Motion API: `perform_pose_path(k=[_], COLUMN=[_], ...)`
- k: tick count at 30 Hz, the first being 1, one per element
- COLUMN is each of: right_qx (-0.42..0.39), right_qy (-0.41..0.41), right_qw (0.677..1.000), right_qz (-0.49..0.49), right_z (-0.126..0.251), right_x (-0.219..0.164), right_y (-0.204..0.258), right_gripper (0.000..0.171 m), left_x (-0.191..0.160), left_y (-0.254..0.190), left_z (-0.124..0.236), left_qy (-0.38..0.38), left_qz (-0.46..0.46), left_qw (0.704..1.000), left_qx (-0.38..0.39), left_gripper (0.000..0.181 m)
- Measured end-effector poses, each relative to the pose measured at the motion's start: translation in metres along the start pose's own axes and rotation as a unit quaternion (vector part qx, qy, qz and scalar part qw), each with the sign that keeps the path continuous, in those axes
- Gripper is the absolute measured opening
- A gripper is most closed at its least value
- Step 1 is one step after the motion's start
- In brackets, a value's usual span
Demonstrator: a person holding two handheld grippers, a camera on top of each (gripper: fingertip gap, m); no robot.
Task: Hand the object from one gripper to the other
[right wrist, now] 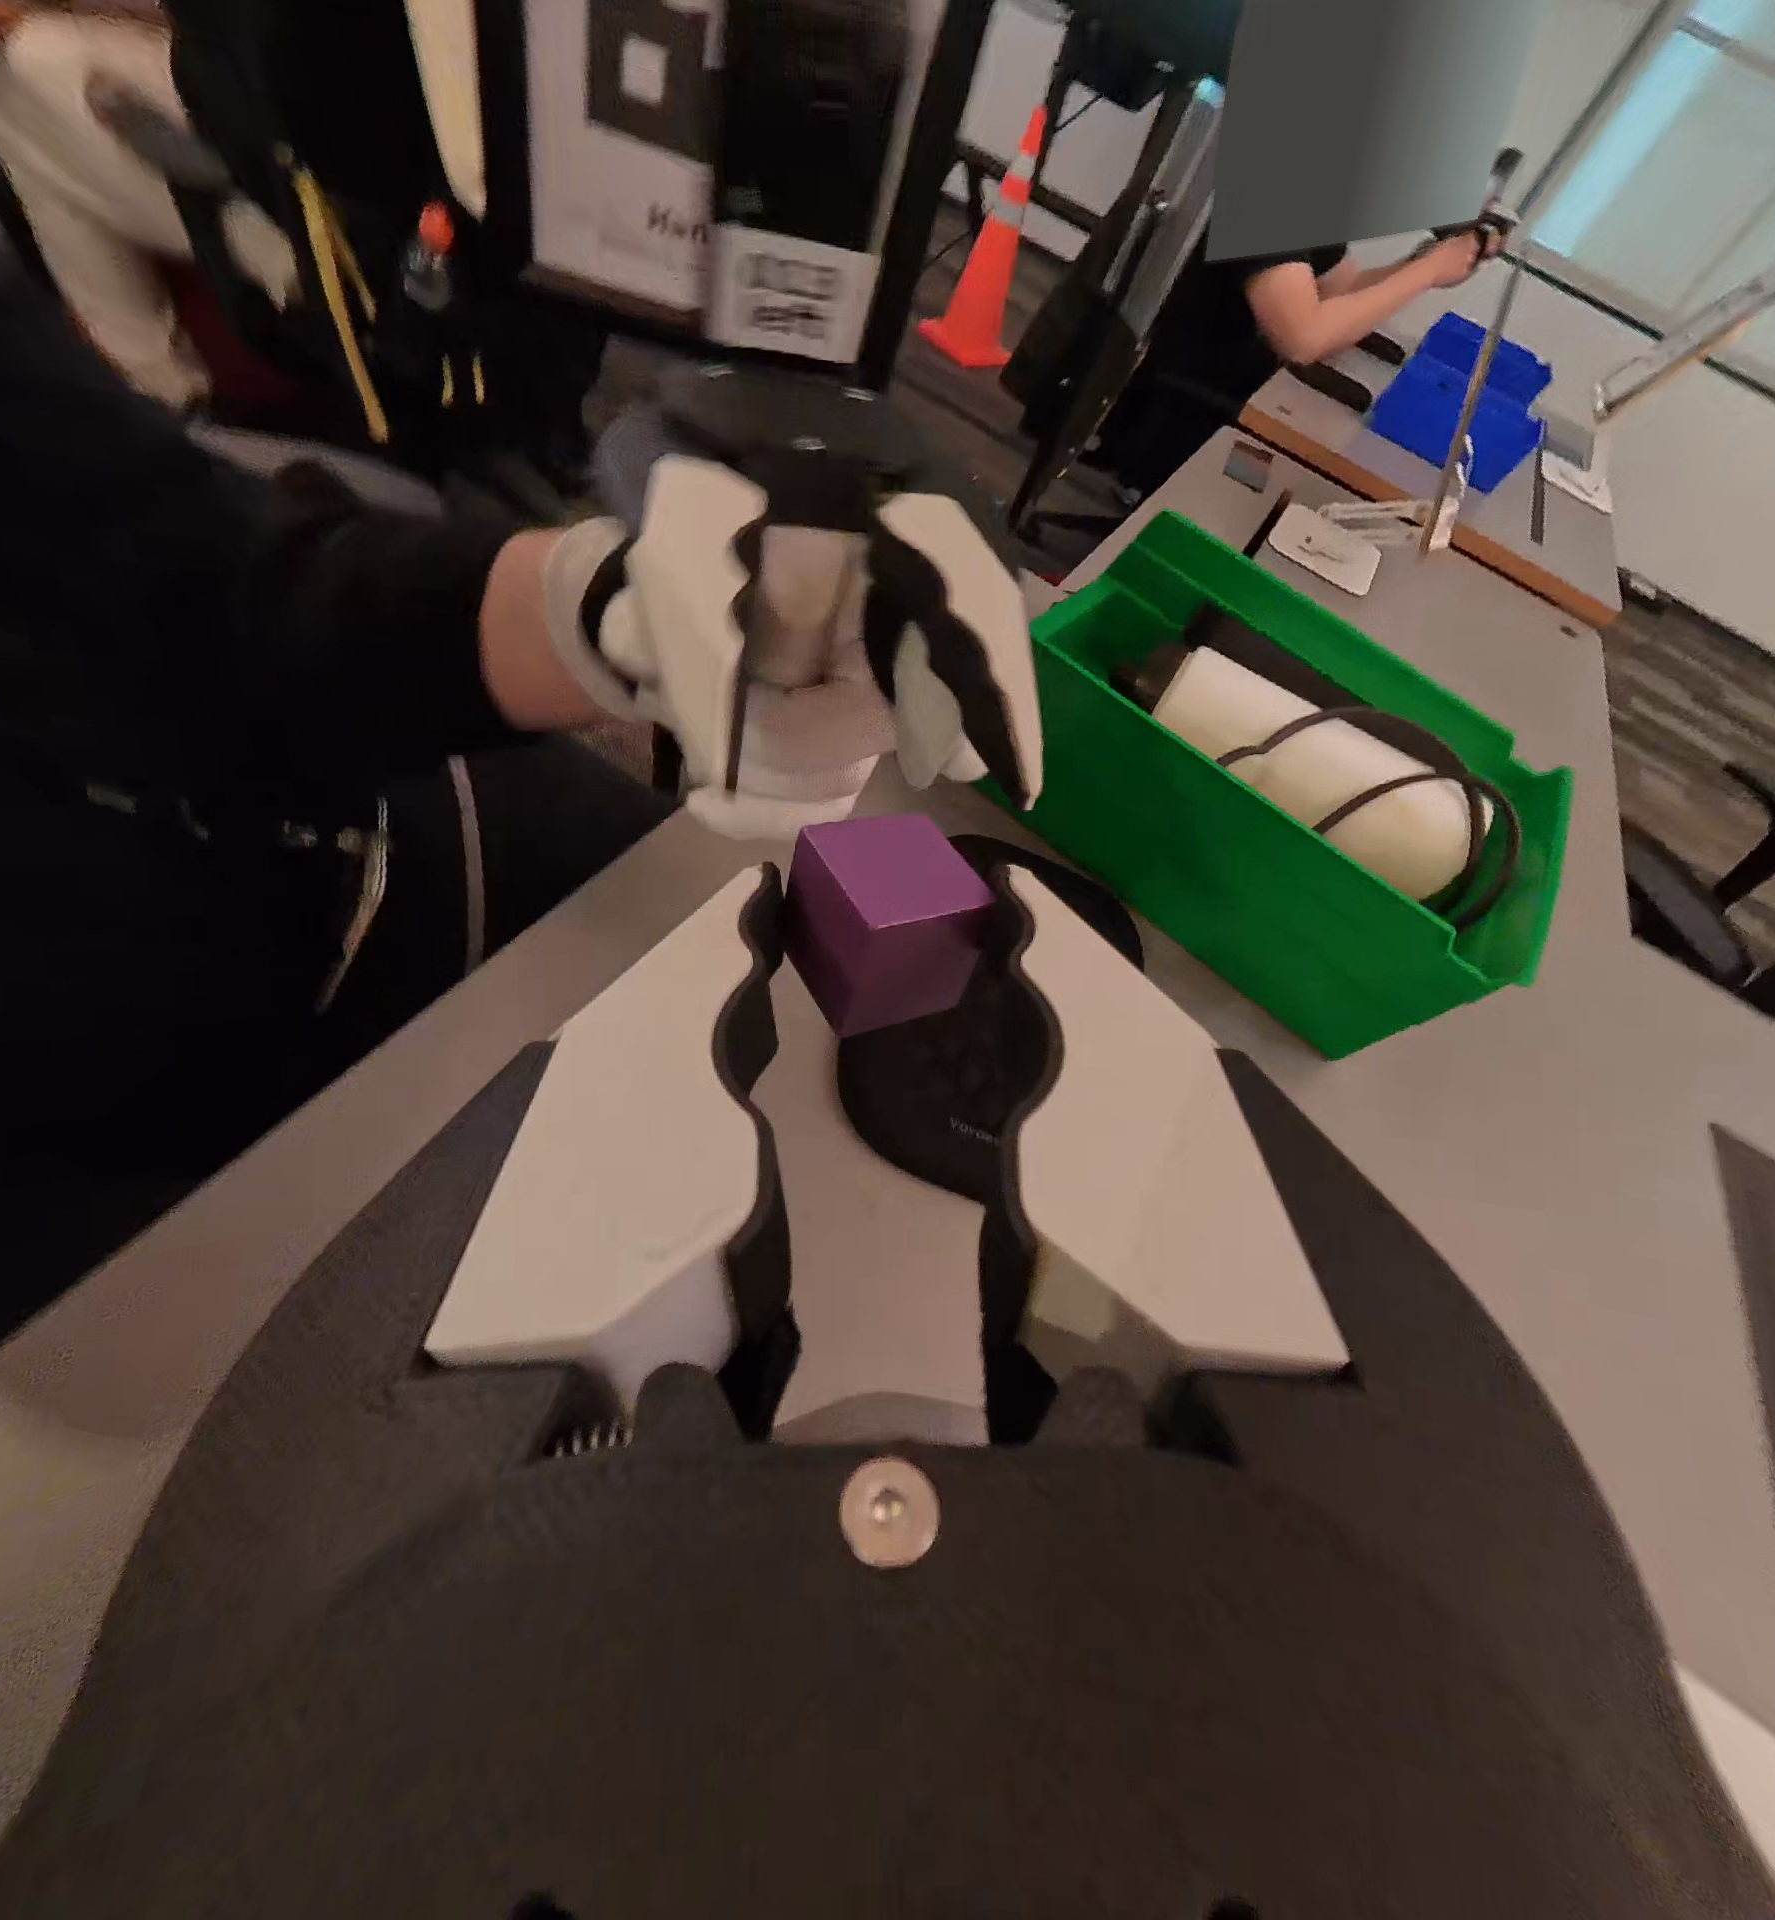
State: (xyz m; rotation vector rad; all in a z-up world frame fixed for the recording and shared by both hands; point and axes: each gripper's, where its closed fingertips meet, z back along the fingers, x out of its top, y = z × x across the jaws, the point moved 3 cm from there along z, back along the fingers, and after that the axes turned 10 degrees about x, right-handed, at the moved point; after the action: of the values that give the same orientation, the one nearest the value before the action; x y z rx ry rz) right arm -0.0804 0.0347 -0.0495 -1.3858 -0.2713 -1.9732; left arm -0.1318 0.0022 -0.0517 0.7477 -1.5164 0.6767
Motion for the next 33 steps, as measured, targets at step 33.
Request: perform_pose_path(k=[33], right_qx=[-0.167], right_qy=[0.321], right_qw=[0.91], right_qz=[0.203], right_z=[-0.021], right_x=[-0.028], right_y=[-0.009], right_gripper=[0.038], left_x=[-0.035], left_y=[0.007], left_z=[-0.045], left_qy=[0.027], left_qz=[0.185], left_qw=[0.982], left_qx=[0.026], left_gripper=[0.042])
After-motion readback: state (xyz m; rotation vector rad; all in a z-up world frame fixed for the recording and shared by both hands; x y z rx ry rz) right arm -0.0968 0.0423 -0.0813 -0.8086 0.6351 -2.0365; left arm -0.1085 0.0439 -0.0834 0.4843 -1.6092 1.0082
